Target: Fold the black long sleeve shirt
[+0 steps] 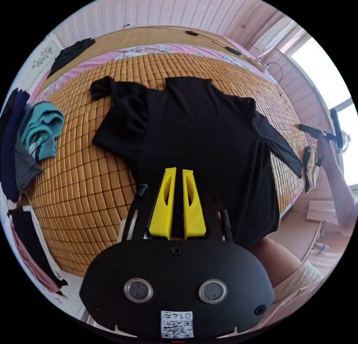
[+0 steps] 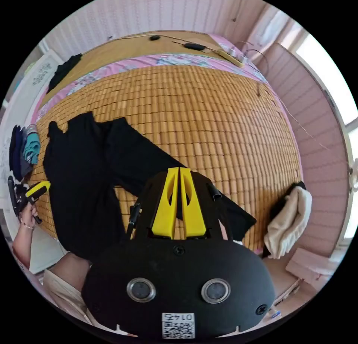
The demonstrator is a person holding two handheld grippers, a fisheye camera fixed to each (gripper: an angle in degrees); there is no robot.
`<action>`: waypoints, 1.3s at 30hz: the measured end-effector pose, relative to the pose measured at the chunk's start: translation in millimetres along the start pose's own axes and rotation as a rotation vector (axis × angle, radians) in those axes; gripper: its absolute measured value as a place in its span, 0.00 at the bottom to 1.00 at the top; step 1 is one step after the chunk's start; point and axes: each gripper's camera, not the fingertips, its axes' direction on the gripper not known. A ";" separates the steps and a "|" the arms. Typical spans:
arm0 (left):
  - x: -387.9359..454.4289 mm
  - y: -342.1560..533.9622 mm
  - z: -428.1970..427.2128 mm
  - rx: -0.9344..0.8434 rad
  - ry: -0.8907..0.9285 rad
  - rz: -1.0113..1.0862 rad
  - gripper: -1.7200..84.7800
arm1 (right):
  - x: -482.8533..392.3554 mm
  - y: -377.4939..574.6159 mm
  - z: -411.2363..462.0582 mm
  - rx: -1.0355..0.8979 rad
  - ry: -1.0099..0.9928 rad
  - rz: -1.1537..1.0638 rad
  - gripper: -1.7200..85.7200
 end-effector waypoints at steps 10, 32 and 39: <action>-56.9 80.8 0.6 0.025 0.027 -0.110 0.07 | -363.2 -204.8 181.0 -0.069 -0.204 -0.488 0.11; -183.1 238.2 -137.7 0.147 -0.059 -0.427 0.08 | -485.5 -143.5 251.7 -0.181 -0.283 -1.119 0.10; -236.2 204.4 -130.9 0.116 -0.225 -0.367 0.11 | -508.2 -122.9 343.7 -0.294 -0.084 -1.083 0.08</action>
